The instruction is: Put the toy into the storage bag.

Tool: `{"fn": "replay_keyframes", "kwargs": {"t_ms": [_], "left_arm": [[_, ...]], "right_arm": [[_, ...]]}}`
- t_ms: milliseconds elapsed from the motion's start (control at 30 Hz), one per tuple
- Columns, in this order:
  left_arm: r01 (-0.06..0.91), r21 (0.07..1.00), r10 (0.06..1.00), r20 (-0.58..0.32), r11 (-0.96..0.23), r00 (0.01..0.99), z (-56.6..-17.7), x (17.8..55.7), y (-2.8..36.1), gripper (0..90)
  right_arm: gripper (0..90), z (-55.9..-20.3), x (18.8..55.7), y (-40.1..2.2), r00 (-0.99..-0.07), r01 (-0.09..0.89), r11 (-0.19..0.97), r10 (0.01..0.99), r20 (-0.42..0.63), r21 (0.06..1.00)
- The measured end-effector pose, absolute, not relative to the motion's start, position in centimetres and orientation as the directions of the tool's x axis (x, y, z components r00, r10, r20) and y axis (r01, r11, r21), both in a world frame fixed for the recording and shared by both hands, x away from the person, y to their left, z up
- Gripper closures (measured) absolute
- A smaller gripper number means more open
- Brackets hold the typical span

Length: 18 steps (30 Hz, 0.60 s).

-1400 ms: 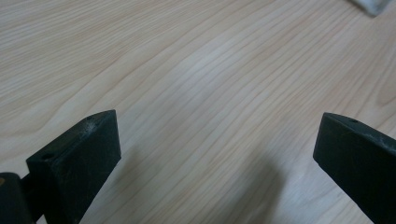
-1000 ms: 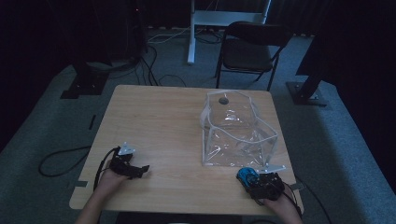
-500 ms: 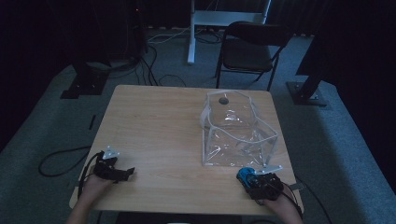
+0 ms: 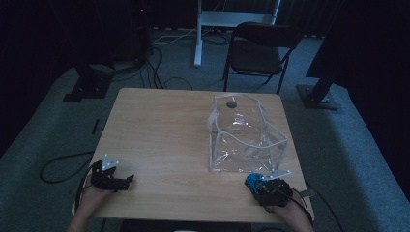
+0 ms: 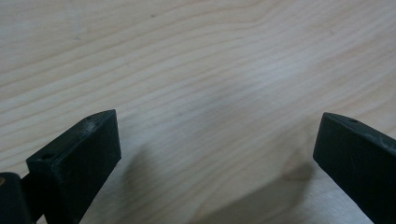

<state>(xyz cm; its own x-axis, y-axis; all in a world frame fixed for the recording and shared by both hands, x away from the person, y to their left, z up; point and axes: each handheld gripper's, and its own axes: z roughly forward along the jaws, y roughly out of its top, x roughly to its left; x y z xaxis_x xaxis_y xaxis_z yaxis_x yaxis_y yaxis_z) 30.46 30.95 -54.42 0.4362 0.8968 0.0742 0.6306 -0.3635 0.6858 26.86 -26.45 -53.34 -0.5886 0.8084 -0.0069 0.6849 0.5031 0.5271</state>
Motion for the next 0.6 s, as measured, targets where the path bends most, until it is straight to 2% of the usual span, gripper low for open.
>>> {"fn": "replay_keyframes", "kwargs": {"t_ms": [333,600], "left_arm": [[0.647,0.695,0.926,0.074,-0.314,0.37,-54.91,30.88,31.73,1.4],[0.666,0.69,0.927,0.019,-0.283,0.375,-55.08,31.21,32.0,1.4]], "right_arm": [[25.6,-53.26,26.88,-26.42,-0.576,0.697,0.492,0.817,-0.002,0.522],[25.6,-53.17,26.33,-26.56,-0.574,0.692,0.485,0.819,-0.001,0.534]]}}
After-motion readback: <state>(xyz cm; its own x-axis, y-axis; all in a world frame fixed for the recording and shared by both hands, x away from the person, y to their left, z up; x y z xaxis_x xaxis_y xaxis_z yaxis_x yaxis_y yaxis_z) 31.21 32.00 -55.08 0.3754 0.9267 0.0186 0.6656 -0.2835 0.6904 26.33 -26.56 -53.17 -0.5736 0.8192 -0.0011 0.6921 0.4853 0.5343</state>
